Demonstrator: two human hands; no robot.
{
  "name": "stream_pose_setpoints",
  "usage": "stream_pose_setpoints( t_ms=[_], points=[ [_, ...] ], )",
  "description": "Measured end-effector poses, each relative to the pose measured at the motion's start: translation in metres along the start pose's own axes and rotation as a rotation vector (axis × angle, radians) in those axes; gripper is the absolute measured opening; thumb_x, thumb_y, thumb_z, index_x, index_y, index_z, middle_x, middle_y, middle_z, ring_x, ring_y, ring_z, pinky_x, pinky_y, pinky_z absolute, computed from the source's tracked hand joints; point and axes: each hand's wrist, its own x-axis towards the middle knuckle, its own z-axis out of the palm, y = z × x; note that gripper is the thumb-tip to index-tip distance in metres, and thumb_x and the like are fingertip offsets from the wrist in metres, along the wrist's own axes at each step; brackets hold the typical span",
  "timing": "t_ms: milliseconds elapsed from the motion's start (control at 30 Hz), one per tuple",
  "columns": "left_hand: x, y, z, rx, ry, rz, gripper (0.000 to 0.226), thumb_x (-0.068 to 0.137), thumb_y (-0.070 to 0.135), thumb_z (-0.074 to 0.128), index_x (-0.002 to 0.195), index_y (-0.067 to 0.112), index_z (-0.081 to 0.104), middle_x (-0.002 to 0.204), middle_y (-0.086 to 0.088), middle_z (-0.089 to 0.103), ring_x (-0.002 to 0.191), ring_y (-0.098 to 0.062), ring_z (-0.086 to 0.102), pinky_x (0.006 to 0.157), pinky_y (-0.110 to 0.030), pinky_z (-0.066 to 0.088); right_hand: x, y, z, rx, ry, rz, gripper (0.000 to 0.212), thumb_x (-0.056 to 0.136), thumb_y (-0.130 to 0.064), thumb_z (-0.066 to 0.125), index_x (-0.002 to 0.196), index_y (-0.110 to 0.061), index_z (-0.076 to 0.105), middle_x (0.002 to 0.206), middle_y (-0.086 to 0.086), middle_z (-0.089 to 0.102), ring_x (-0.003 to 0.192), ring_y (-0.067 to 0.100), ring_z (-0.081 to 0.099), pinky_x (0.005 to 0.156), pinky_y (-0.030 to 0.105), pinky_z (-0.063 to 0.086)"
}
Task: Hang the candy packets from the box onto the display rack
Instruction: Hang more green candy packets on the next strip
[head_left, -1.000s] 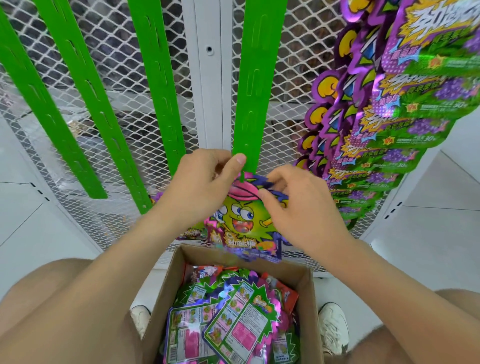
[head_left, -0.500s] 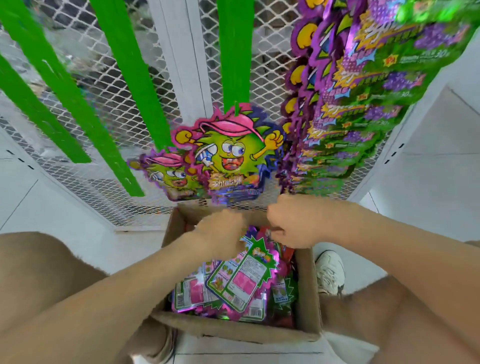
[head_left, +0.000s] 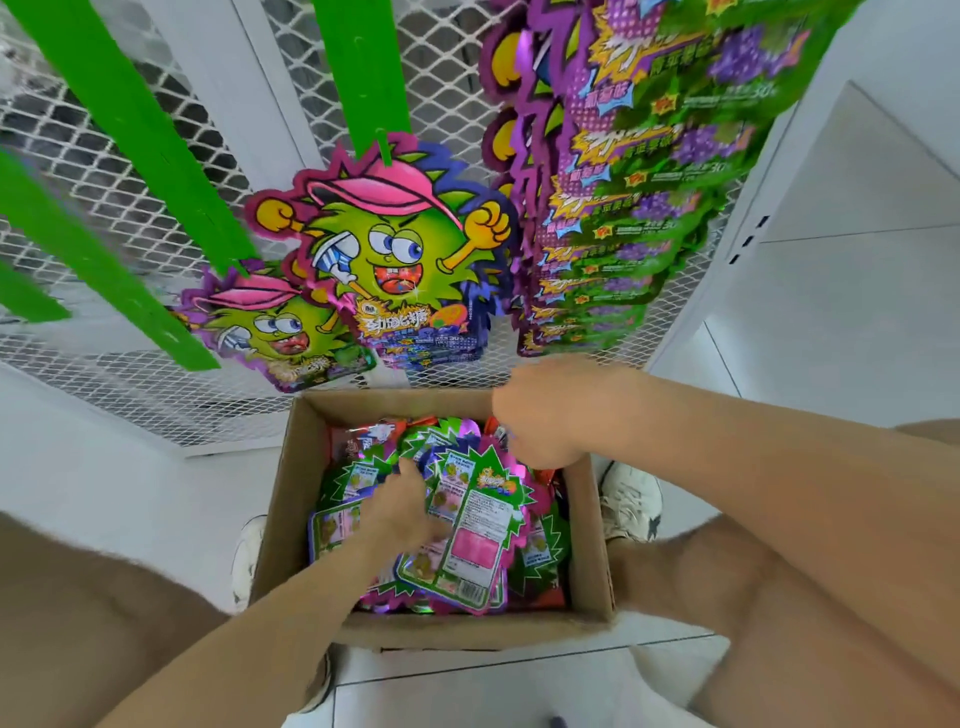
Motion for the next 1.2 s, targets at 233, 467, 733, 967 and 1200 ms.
stream_pose_setpoints(
  t_ms=[233,467,733,967,1200],
  points=[
    [-0.002,0.015,-0.028,-0.436,-0.098,0.035,0.051,0.077,0.015,0.093,0.106,0.004,0.052,0.080,-0.003,0.053,0.069,-0.020,0.054,0.065,-0.023,0.047,0.004,-0.010,-0.002,0.312,-0.080,0.074,0.037,0.107,-0.016,0.045,0.071,-0.012,0.044,0.065,0.003,0.041,0.053,0.018,0.034,0.047,0.028,0.028],
    [-0.093,0.059,-0.083,0.056,0.303,0.492,0.016,0.089,0.015,0.060,0.099,0.011,0.050,0.068,-0.002,0.049,0.068,-0.035,0.057,0.059,-0.039,0.034,-0.008,-0.019,-0.015,1.089,0.170,0.296,0.032,0.107,-0.021,0.045,0.076,-0.012,0.047,0.076,0.007,0.053,0.061,0.019,0.051,0.051,0.027,0.050],
    [-0.154,0.067,-0.141,0.507,0.487,0.778,0.063,0.086,0.086,0.040,0.101,0.028,0.054,0.088,0.005,0.066,0.082,-0.026,0.066,0.060,-0.036,0.036,-0.032,-0.012,-0.020,1.001,0.274,0.285,0.029,0.090,-0.002,0.054,0.118,0.000,0.062,0.077,0.026,0.054,0.064,0.024,0.039,0.050,0.035,0.039],
    [-0.144,0.067,-0.221,-0.128,0.967,0.736,0.019,0.097,0.037,0.054,0.102,0.024,0.066,0.090,0.013,0.058,0.081,-0.013,0.059,0.070,-0.040,0.053,-0.067,-0.007,-0.057,0.560,0.561,0.164,0.014,0.093,-0.017,0.056,0.078,-0.017,0.054,0.058,-0.001,0.048,0.055,0.014,0.042,0.057,0.035,0.036],
    [-0.135,0.102,-0.285,-0.500,0.957,0.583,0.055,0.083,0.022,0.055,0.138,0.015,0.058,0.129,0.003,0.066,0.115,-0.009,0.061,0.100,-0.023,0.043,-0.062,0.003,-0.103,0.329,1.037,0.078,0.004,0.101,-0.025,0.047,0.097,-0.026,0.047,0.089,-0.002,0.052,0.087,0.031,0.062,0.065,0.043,0.050]
  ],
)
